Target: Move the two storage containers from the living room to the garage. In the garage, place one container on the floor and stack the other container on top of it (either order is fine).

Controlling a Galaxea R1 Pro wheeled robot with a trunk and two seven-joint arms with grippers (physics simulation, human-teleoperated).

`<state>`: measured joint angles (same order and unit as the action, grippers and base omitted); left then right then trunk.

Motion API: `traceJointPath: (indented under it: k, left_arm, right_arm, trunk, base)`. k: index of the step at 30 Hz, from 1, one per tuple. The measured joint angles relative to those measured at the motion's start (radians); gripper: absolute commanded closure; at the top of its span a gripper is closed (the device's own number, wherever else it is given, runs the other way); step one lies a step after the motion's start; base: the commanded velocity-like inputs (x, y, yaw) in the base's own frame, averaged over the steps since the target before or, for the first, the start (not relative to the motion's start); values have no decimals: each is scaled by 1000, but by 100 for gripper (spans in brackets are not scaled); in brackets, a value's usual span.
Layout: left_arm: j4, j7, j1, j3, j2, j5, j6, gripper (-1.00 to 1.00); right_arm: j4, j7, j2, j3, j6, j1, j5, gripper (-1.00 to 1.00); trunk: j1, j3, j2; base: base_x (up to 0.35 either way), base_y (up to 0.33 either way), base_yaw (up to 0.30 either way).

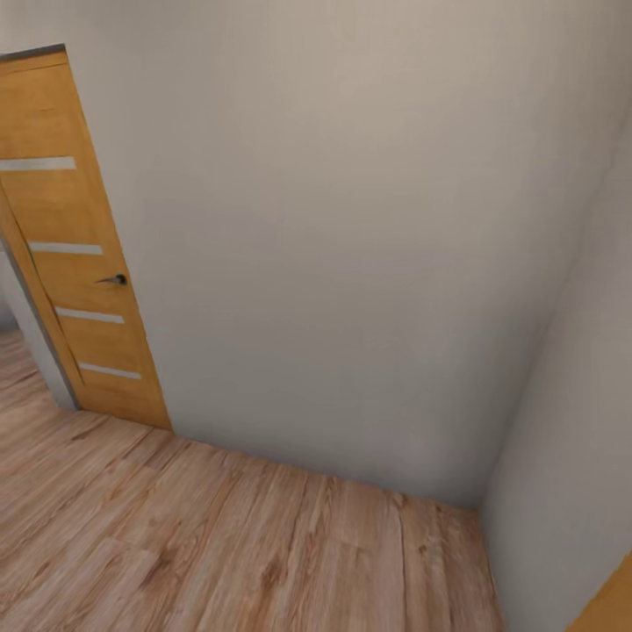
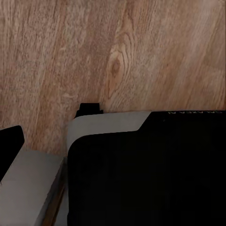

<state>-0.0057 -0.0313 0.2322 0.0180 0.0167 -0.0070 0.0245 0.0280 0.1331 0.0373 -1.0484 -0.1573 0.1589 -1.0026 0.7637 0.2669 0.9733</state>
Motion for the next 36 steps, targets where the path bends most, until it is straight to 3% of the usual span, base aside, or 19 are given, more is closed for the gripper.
traceJointPath:
  k: [36]
  left_arm:
    - [0, 0, 0, 0, -1, 1, 0, -100]
  right_arm:
    - [0, 0, 0, -1, 0, 0, 0, -100]
  trunk:
    - [0, 0, 0]
  base:
    - [315, 0, 268]
